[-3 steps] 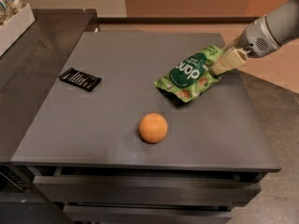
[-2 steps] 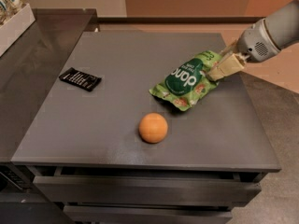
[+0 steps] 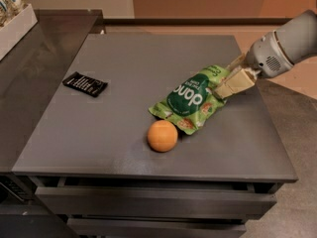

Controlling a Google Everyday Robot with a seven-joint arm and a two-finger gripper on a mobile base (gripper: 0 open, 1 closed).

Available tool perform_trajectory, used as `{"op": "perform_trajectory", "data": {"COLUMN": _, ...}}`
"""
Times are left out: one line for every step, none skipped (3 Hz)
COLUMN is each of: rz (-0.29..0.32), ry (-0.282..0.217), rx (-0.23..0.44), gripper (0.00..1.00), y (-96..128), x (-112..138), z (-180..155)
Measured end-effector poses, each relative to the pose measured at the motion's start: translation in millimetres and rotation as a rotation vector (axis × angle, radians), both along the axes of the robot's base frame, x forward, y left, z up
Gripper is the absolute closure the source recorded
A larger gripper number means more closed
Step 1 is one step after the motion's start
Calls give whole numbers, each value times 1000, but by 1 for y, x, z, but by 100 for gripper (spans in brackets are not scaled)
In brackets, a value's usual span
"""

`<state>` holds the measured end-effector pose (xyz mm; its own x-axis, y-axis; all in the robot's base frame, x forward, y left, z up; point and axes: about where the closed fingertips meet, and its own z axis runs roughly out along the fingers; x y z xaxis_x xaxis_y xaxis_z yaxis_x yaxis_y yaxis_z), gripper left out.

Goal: Move green rice chip bag near orange

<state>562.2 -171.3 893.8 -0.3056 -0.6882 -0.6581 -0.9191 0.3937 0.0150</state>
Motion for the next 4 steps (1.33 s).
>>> {"op": "perform_trajectory", "data": {"rz": 8, "ry": 10, "rx": -1, "gripper": 52, "y": 5, "x": -11, "z": -6}}
{"op": "perform_trajectory", "data": {"rz": 10, "ry": 10, "rx": 0, "gripper": 30, "y": 6, "x": -10, "z": -6}}
{"op": "perform_trajectory", "data": {"rz": 14, "ry": 12, "rx": 0, "gripper": 6, "y": 8, "x": -10, "z": -7}}
{"op": "perform_trajectory", "data": {"rz": 16, "ry": 13, "rx": 0, "gripper": 0, "y": 9, "x": -10, "z": -8}}
